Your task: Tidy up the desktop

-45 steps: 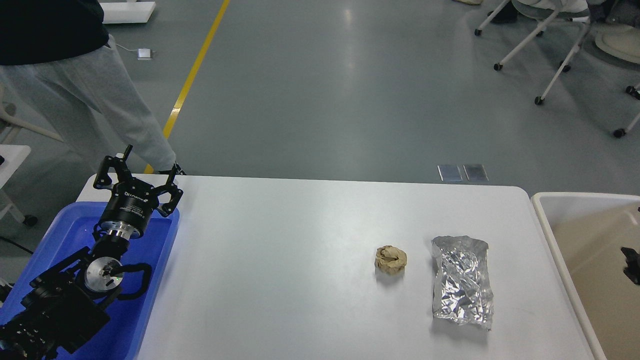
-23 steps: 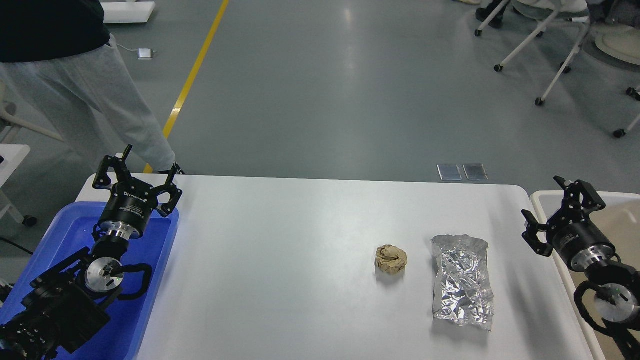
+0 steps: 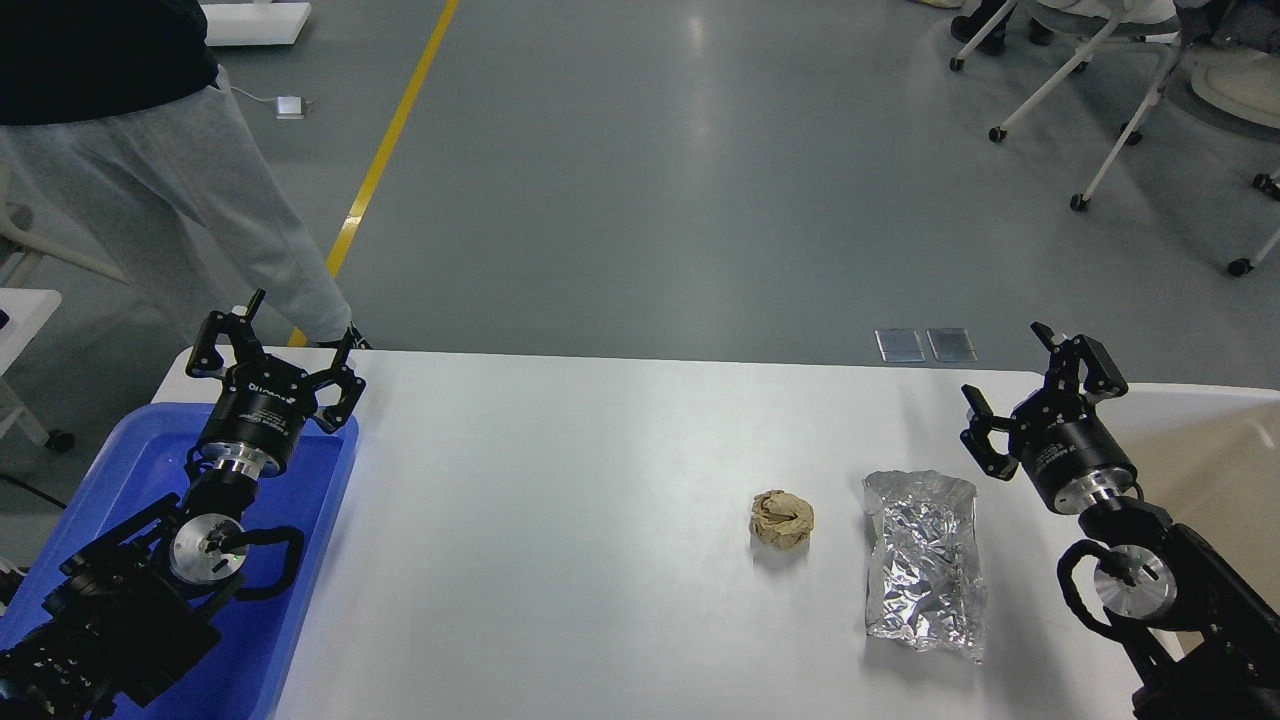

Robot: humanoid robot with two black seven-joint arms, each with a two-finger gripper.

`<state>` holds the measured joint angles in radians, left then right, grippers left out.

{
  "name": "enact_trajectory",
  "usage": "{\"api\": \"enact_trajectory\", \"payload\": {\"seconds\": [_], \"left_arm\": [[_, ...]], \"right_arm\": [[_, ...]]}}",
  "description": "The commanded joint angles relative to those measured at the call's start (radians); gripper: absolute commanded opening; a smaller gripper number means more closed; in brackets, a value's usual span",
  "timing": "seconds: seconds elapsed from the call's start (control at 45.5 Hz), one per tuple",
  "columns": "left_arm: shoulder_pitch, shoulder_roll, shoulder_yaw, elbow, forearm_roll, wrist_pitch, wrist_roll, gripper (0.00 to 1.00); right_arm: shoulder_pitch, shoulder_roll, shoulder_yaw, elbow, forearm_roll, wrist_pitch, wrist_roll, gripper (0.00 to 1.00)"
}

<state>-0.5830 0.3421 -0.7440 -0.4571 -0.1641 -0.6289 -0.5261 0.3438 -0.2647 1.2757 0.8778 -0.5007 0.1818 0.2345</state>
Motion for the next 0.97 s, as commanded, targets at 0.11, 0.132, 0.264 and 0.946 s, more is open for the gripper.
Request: {"api": "enact_trajectory", "payload": {"seconds": [0.11,0.132,0.264,0.946], "left_arm": [[0.0,0.0,0.0,0.0,0.0,0.0,0.0,1.0],[0.0,0.0,0.0,0.0,0.0,0.0,0.0,1.0],[0.0,0.0,0.0,0.0,0.0,0.0,0.0,1.0],[0.0,0.0,0.0,0.0,0.0,0.0,0.0,1.0]], "right_arm": [[0.072,0.087,0.042,-0.051,-0.012,-0.005,0.029,0.99],[0.073,0.09,0.043,-0.054,-0.012,-0.004,0.031,0.99],[0.075,0.094,0.062,-0.066,-0.012,-0.005,0.046,0.99],[0.077,0.105,0.074,-0.071,-0.013,-0.005,0.046,0.99]]}}
